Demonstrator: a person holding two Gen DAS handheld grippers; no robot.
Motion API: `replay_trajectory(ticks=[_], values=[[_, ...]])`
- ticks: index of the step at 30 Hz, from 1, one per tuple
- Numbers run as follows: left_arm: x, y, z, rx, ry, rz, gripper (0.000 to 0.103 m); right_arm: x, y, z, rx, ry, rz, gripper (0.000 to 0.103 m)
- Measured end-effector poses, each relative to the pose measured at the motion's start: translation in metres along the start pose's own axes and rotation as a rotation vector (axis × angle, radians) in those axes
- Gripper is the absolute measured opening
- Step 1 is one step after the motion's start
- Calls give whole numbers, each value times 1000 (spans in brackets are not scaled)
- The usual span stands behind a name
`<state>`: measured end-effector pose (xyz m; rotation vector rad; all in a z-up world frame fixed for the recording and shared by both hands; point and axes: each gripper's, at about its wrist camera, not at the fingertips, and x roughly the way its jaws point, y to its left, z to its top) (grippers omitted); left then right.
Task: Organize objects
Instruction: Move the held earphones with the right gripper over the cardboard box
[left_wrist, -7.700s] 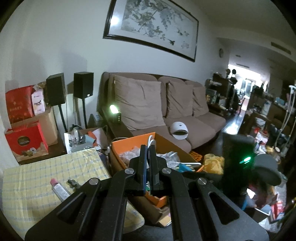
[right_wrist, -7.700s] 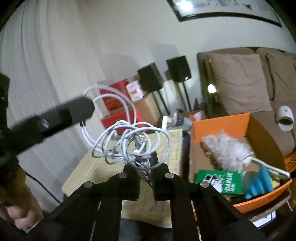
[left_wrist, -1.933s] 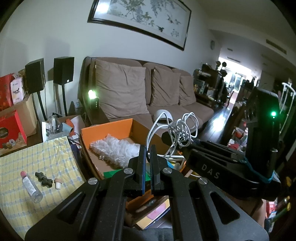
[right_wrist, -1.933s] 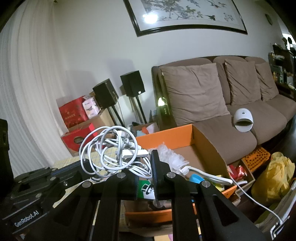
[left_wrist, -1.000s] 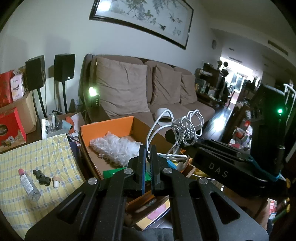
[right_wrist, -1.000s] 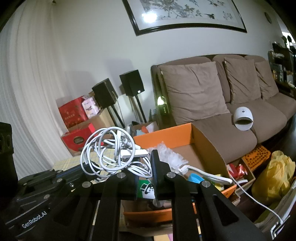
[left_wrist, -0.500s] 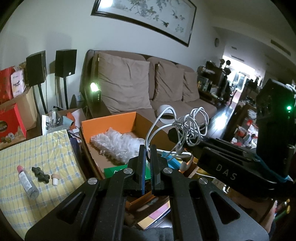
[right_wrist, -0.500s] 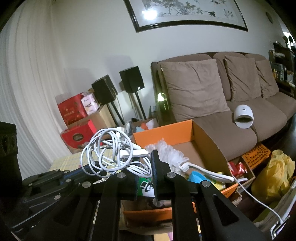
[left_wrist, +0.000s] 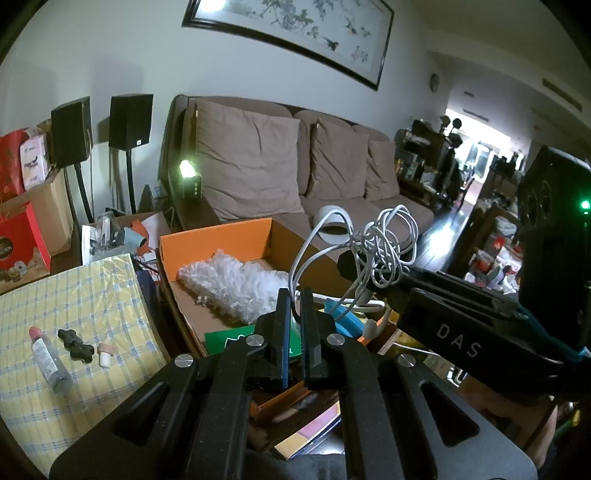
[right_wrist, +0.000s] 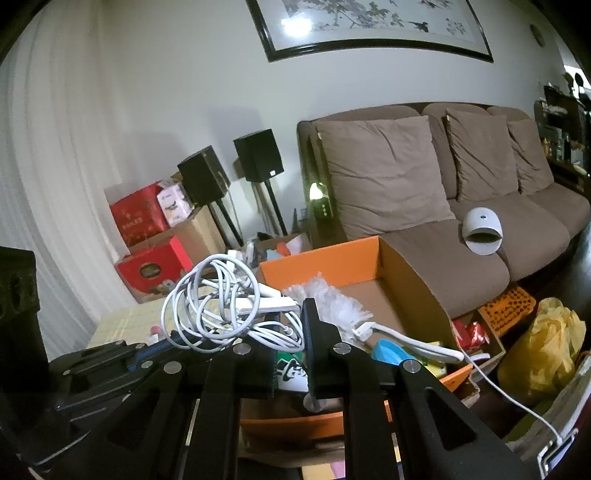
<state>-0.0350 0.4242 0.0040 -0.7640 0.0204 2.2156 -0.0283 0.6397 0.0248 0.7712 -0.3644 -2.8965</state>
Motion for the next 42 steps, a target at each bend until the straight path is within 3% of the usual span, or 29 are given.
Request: replay_trajectory(ticks=[42], values=[[20, 12, -14, -36, 50, 15, 5, 25, 5, -8, -15, 55, -30, 12]])
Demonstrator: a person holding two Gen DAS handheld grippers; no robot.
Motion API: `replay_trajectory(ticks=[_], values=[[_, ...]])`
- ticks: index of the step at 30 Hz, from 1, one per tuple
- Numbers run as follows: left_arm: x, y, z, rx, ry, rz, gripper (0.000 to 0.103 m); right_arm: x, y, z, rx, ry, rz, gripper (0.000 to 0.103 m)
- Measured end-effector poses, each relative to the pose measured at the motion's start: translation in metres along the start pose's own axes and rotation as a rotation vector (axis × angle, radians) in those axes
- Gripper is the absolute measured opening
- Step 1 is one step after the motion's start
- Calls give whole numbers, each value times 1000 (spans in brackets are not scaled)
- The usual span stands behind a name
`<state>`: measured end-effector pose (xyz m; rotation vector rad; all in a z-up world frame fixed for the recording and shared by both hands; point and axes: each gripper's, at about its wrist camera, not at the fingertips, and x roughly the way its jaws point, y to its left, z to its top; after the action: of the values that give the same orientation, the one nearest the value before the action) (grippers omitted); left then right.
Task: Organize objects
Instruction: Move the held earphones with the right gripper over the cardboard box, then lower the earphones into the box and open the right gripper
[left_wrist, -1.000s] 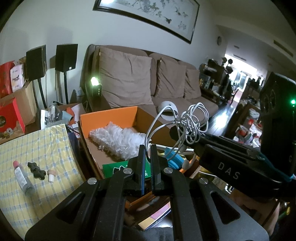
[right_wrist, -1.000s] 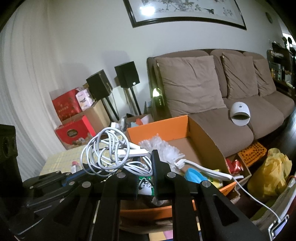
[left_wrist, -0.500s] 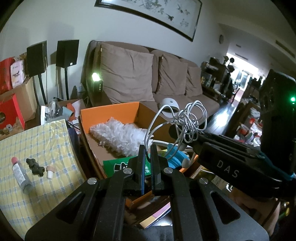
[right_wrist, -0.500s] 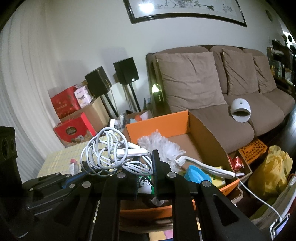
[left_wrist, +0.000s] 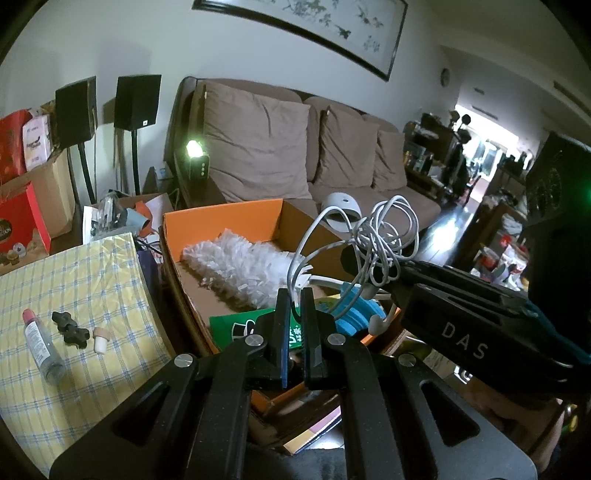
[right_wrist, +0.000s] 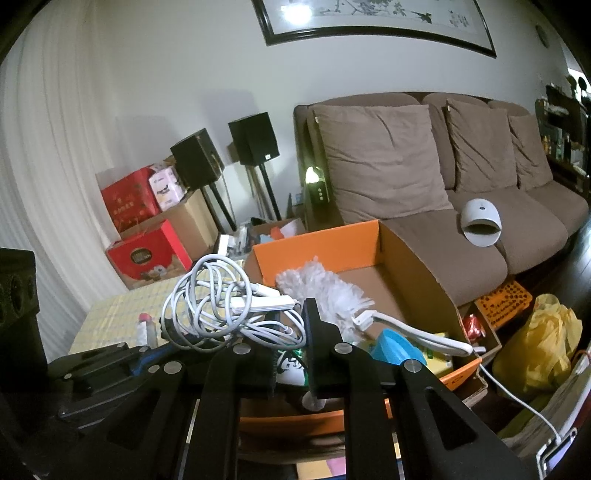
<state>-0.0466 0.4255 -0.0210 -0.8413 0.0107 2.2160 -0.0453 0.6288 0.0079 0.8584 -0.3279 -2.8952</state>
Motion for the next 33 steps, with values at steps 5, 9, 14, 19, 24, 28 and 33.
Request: replay_trajectory(ticks=[5, 9, 14, 19, 24, 28, 33], values=[[2, 3, -1, -3, 3, 2, 5, 2, 0, -1, 4, 2, -1, 12], [4, 5, -2, -7, 8, 8, 5, 3, -3, -1, 5, 1, -1, 12], [7, 8, -1, -10, 12, 14, 5, 5, -3, -2, 6, 7, 0, 12], [11, 8, -3, -9, 25, 19, 5, 9, -5, -4, 10, 20, -1, 12], [15, 11, -6, -17, 37, 23, 5, 13, -2, -5, 4, 28, 2, 12], [17, 12, -7, -22, 43, 27, 5, 15, -3, -6, 4, 36, 2, 12], [19, 11, -7, -24, 50, 37, 5, 18, -5, -8, 12, 46, -3, 13]])
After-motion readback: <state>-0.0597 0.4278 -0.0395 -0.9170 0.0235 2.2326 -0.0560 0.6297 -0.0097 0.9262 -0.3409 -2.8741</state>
